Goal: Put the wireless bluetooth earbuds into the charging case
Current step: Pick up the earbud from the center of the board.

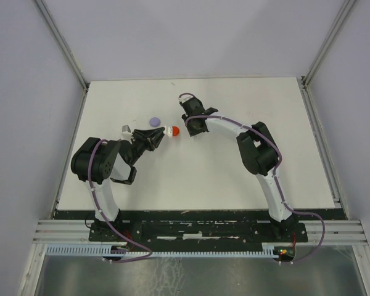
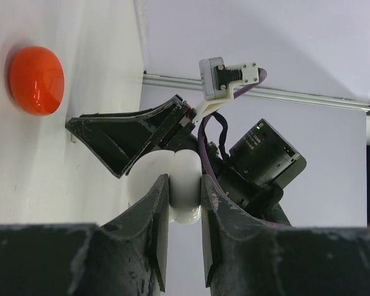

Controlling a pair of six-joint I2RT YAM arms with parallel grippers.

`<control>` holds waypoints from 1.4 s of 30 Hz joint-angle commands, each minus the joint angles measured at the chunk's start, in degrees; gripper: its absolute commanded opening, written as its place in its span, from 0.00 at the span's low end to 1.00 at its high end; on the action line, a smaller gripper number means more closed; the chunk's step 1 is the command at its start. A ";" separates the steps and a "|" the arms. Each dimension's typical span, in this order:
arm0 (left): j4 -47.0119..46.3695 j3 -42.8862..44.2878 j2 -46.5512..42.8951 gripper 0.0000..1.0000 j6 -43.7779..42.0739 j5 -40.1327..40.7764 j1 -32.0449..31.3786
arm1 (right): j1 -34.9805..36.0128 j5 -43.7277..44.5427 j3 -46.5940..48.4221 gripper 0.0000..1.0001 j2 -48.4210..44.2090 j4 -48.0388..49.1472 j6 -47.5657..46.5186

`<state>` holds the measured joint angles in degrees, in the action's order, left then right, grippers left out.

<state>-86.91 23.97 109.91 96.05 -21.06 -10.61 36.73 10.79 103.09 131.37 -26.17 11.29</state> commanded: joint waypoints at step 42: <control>-11.74 1.73 1.50 0.03 4.82 -1.19 -1.00 | -2.16 -1.54 -17.02 0.01 -18.04 23.18 -1.43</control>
<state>-86.96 24.01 110.13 97.21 -21.28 -10.66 35.42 9.04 93.69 125.23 -19.81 10.61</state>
